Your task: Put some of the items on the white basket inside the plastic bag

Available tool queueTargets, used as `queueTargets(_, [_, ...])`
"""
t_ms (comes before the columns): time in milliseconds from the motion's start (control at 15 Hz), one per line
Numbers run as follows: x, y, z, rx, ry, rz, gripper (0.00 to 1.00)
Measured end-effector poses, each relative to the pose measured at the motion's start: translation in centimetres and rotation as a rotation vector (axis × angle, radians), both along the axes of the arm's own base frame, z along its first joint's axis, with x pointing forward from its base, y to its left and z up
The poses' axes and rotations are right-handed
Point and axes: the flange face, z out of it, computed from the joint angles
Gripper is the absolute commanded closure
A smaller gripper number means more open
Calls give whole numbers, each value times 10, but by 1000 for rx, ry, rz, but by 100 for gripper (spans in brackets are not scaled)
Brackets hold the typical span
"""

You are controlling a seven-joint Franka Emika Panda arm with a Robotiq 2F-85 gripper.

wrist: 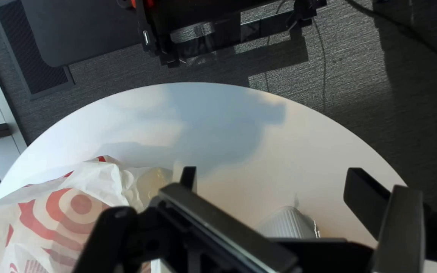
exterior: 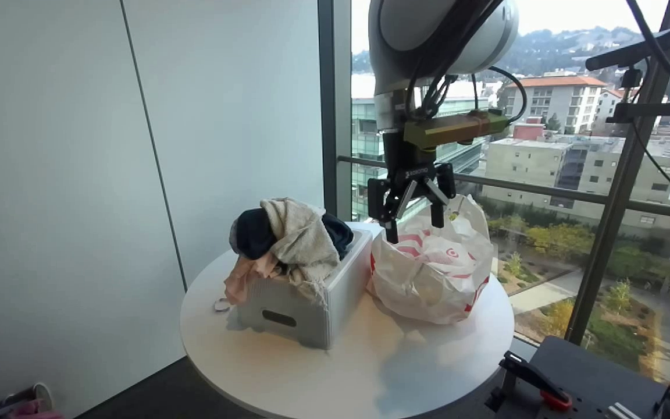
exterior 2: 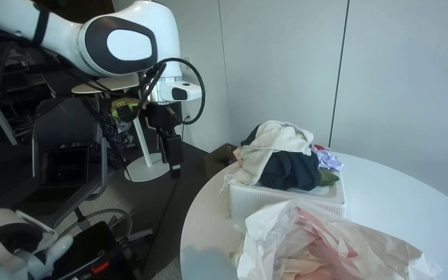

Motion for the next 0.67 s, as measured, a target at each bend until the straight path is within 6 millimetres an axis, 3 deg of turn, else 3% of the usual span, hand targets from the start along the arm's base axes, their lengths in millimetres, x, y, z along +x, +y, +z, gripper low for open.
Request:
queueTargets(267, [42,9,0,-38,-155,80,0])
queueTargets(667, [142,10,17,-52,-341,141,0])
